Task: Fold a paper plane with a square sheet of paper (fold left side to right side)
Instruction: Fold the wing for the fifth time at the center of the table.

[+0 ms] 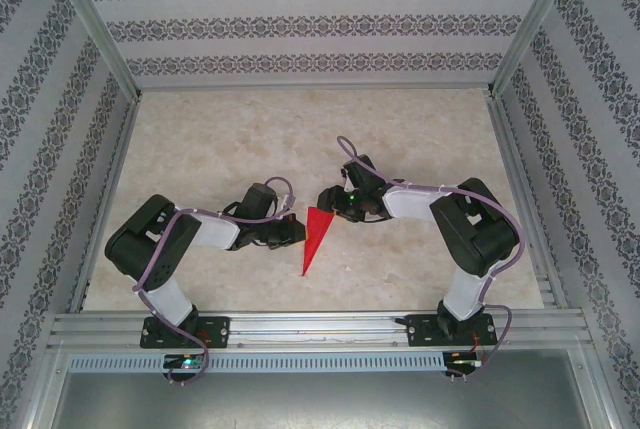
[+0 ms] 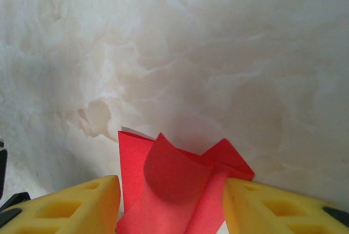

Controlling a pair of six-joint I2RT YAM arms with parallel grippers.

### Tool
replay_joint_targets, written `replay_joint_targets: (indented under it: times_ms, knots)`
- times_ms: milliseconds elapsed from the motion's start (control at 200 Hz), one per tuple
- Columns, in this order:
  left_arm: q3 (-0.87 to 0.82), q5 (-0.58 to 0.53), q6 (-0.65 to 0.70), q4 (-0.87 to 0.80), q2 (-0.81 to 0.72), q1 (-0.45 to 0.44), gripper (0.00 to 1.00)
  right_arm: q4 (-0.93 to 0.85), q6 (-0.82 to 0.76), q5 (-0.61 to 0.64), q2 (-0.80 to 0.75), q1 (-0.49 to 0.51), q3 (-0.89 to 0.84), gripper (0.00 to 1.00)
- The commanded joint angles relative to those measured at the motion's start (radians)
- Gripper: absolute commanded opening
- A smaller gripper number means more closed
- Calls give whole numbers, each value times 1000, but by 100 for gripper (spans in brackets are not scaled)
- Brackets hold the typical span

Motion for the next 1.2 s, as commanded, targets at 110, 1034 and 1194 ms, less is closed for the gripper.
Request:
replay_joint_targets:
  times_ms: [110,1034,1194]
  knots:
    - [26,-36,28,-10,75,-4,0,18,-15,8,15,22,-28,56]
    - [58,-88,34,-93,113,-14,0,30,-17,37,-98,6,-69,56]
    - [59,-89,34,-93,114,-13,0,26,-16,45,-158,7,-89,47]
